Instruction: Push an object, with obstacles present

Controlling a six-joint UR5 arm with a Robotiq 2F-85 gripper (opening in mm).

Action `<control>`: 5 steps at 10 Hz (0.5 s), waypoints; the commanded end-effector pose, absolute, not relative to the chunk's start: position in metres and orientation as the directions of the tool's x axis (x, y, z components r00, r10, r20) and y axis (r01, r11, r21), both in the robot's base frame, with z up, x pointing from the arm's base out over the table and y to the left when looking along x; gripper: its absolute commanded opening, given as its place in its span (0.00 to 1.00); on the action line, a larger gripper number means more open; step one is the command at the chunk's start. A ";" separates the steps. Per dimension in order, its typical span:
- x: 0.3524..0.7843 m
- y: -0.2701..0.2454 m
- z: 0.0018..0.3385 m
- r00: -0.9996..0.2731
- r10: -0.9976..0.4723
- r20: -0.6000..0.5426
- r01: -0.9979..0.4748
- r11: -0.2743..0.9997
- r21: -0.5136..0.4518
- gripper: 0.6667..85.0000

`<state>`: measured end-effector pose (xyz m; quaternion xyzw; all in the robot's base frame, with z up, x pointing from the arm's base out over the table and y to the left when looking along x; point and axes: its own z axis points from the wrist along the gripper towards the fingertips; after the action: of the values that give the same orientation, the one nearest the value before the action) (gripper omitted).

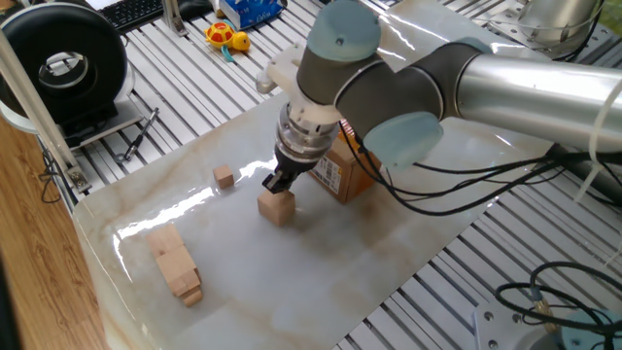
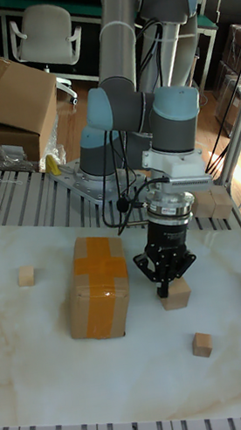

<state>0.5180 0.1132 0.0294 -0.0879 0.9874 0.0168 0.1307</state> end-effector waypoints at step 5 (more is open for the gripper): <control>0.515 0.141 0.035 -0.960 -0.134 -0.245 -0.145 0.989 0.028 0.01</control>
<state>0.5153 0.1330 0.0319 -0.0788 0.9888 0.0174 0.1257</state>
